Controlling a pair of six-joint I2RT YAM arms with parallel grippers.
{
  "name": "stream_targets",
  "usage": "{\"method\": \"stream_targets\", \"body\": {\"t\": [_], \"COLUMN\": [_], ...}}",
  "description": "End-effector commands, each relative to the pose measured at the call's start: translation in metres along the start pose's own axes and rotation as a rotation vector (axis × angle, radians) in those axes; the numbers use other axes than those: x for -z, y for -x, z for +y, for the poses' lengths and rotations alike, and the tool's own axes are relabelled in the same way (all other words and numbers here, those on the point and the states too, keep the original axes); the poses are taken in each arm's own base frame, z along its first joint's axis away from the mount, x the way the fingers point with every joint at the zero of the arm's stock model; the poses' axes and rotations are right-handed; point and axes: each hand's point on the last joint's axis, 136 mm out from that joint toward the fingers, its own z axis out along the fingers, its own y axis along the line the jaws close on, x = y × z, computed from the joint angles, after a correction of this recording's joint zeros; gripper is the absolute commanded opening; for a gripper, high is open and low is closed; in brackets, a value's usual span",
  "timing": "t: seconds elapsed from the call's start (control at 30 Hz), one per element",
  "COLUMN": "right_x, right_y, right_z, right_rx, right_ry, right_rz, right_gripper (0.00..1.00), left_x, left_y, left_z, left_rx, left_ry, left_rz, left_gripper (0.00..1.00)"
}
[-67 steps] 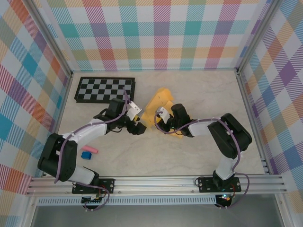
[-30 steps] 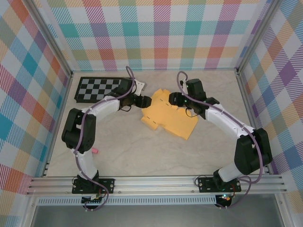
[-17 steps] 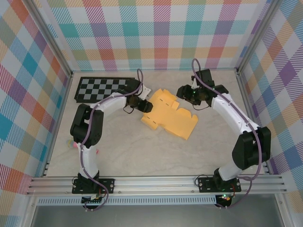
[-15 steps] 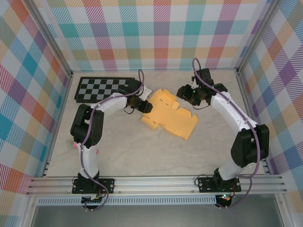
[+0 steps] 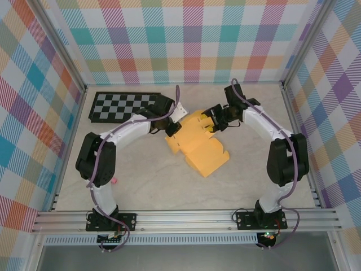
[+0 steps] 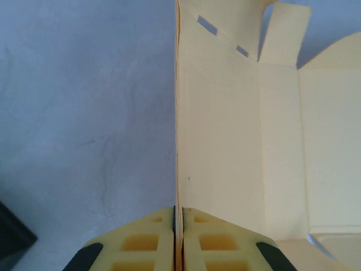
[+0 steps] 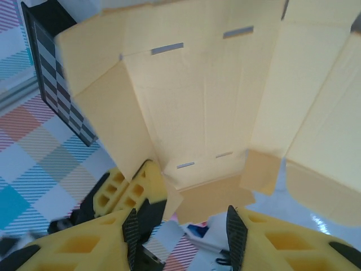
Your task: Fold the paper box
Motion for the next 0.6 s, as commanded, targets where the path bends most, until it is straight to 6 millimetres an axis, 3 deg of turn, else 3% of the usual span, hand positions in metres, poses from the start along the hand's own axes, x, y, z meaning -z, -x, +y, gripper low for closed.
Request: {"method": "stream_targets", "body": {"t": [0.0, 0.27, 0.57], "right_x": [0.0, -0.016, -0.038], "right_y": [-0.019, -0.011, -0.01], "right_z": [0.035, 0.047, 0.027], "right_rx": [-0.1, -0.17, -0.172], "right_ry": [0.078, 0.104, 0.035], "right_rz": [0.063, -0.003, -0.028], "right_gripper": [0.48, 0.47, 0.42], "left_x": [0.01, 0.014, 0.013], "left_y": [0.014, 0.023, 0.024], "left_z": [-0.003, -0.003, -0.002], "left_rx": [-0.136, -0.176, -0.18], "left_ry": [0.077, 0.132, 0.151], "left_rz": [-0.05, -0.089, -0.091], "left_gripper": [0.09, 0.09, 0.09]}}
